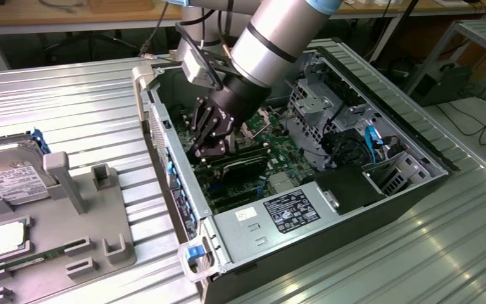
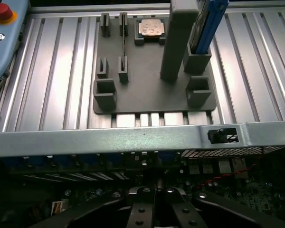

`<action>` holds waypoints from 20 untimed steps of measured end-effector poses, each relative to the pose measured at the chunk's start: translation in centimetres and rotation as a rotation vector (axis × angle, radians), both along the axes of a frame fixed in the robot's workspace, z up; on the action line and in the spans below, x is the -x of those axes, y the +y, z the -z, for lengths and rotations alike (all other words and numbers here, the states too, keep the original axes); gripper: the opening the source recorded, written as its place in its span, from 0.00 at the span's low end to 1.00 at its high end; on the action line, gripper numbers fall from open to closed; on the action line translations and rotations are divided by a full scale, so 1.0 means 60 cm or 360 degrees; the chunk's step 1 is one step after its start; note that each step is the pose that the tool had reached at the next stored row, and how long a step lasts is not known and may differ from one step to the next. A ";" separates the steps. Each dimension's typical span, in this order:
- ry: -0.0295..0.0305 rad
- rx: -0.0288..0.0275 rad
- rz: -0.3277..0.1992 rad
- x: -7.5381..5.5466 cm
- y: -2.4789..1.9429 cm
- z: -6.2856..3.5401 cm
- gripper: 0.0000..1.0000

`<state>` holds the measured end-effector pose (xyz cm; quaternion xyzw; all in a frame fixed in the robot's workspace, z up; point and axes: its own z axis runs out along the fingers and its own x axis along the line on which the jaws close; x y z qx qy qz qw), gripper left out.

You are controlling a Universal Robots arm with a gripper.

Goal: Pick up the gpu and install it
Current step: 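Press down on the gpu until it lock into place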

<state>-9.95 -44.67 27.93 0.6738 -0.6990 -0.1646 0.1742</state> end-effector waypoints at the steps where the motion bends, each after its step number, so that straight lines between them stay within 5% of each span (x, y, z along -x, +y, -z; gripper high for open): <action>1: 0.00000 0.00000 0.0000 0.000 0.0000 0.000 0.11; 10: 0.00000 0.00077 0.0000 -0.001 0.0105 0.004 0.11; 20: 0.00000 0.00076 0.0000 -0.003 -0.0032 0.008 0.11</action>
